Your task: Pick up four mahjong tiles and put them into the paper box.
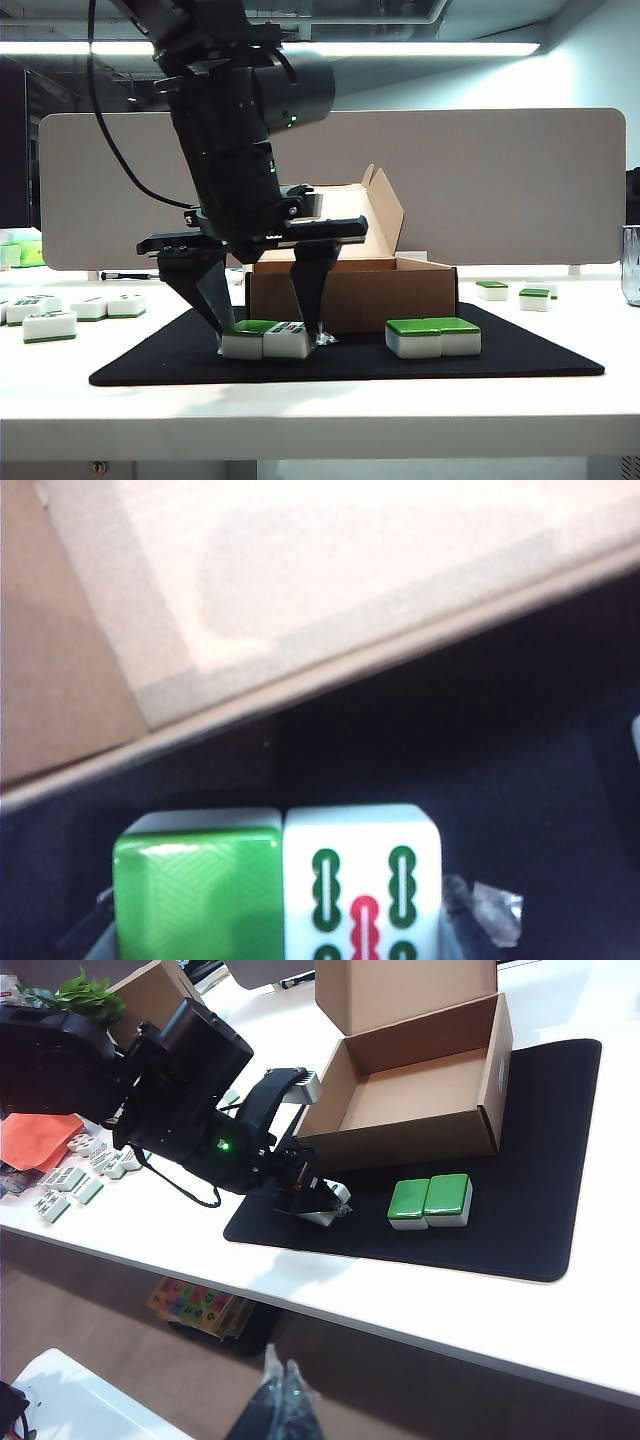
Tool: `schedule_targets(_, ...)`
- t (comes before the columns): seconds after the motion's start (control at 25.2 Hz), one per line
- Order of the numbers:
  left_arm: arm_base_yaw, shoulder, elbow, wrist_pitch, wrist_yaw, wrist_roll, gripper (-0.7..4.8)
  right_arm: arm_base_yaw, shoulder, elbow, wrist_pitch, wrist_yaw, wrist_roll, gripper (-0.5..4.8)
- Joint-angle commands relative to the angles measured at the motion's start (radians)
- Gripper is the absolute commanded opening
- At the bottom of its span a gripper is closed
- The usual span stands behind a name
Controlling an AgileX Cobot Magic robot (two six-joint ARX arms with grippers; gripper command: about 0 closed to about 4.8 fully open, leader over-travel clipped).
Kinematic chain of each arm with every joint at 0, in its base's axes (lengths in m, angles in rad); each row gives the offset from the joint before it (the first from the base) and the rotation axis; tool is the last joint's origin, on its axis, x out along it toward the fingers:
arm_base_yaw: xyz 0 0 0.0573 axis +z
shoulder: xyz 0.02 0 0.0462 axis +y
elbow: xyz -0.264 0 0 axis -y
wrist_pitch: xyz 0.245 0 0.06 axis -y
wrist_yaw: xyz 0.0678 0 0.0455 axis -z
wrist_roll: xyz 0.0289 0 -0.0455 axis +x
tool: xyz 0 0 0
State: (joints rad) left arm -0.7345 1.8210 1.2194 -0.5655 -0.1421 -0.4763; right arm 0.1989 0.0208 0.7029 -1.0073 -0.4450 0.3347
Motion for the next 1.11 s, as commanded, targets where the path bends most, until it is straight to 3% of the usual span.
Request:
schedule_targets(0.04,0.000,0.000,-0.006,-0.032,0.038,0.009,2.37,0.000,0.000,0.003,0.016,0.002,-0.003,-0.01)
schedule_targets(0.28,-0.001,-0.084,-0.006,-0.032,0.132,0.008,2.37,0.000,0.000,0.003,0.016,0.002,-0.003,-0.01)
schedule_targets(0.59,-0.001,-0.171,0.045,-0.051,0.145,0.007,2.37,0.000,0.000,0.003,0.016,0.002,-0.003,-0.01)
schedule_targets(0.79,0.000,-0.169,0.127,-0.005,0.038,0.093,2.37,0.000,0.000,0.003,0.011,0.002,-0.003,-0.01)
schedule_targets(0.87,0.007,-0.169,0.142,0.074,-0.040,0.175,2.37,0.000,0.000,0.003,0.009,0.002,-0.003,-0.01)
schedule_targets(1.11,0.068,-0.117,0.142,0.167,-0.048,0.193,2.38,0.000,0.000,0.003,0.009,0.002,-0.003,-0.01)
